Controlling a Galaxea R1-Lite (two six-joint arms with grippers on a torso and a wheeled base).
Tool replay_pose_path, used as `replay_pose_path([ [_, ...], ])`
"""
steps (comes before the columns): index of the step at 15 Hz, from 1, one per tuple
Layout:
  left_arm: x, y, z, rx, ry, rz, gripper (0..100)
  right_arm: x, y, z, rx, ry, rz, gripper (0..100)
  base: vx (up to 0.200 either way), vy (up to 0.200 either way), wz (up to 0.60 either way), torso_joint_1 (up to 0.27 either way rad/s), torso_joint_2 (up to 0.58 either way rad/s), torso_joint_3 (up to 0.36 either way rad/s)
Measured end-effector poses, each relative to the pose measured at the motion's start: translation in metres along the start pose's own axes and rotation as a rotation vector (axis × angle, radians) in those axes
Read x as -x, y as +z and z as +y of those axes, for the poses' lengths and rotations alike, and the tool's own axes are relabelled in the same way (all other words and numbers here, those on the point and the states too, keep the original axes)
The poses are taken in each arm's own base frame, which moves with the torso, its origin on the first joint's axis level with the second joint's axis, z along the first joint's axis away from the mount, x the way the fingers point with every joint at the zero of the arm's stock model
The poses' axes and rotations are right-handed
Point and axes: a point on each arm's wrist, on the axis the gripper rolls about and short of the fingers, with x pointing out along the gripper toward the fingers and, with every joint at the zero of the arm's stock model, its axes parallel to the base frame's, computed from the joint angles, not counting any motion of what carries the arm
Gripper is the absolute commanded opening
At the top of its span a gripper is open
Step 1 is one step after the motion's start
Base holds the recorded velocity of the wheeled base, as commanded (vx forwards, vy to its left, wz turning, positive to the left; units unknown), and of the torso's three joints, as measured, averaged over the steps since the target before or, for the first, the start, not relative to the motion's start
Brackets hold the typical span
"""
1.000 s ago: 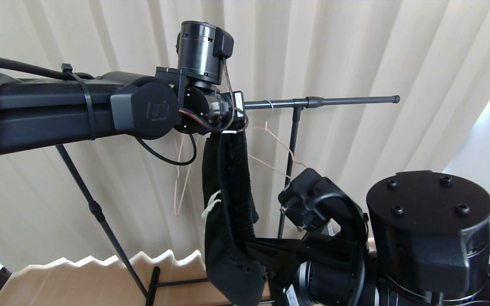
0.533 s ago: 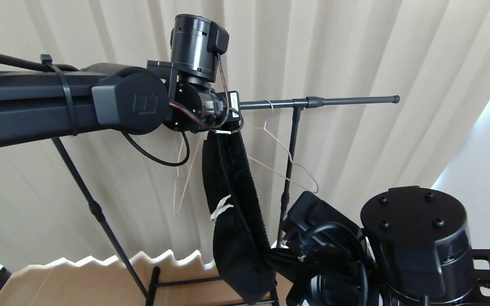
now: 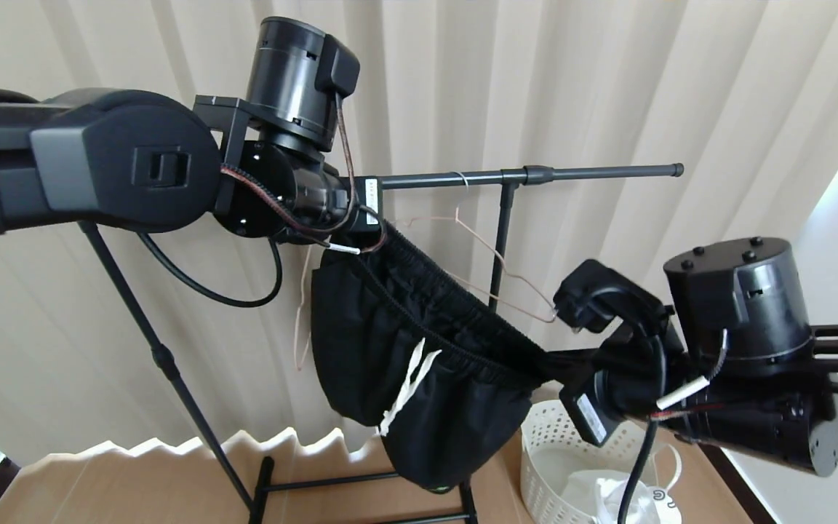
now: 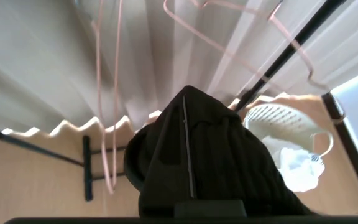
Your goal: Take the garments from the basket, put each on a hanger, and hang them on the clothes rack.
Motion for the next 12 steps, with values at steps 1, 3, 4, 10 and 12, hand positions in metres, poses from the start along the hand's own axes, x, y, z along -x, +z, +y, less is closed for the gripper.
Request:
replay_pose_path([
  [1,0.004,-0.008,0.003,-0.02,0.007,0.032,0,-0.002,0.012,-0.01,-0.087,-0.026,-0.031,0,0.0,0.0,0.0,0.0,0.0,0.0],
  [3,0.015,-0.028,0.01,-0.067,0.011,0.099,0,-0.012,0.036,-0.024,-0.28,-0.059,-0.096,0,0.0,0.0,0.0,0.0,0.0,0.0],
  [4,0.021,-0.039,0.012,-0.091,0.008,0.13,0,-0.02,0.044,-0.027,-0.364,-0.064,-0.111,0,0.0,0.0,0.0,0.0,0.0,0.0],
  [10,0.049,-0.107,0.014,-0.146,-0.015,0.304,0,-0.07,0.088,-0.019,-0.638,-0.022,-0.218,0,0.0,0.0,0.0,0.0,0.0,0.0],
  [12,0.059,-0.128,0.006,-0.158,-0.043,0.347,0,-0.083,0.102,-0.014,-0.649,-0.007,-0.24,0,0.0,0.0,0.0,0.0,0.0,0.0],
])
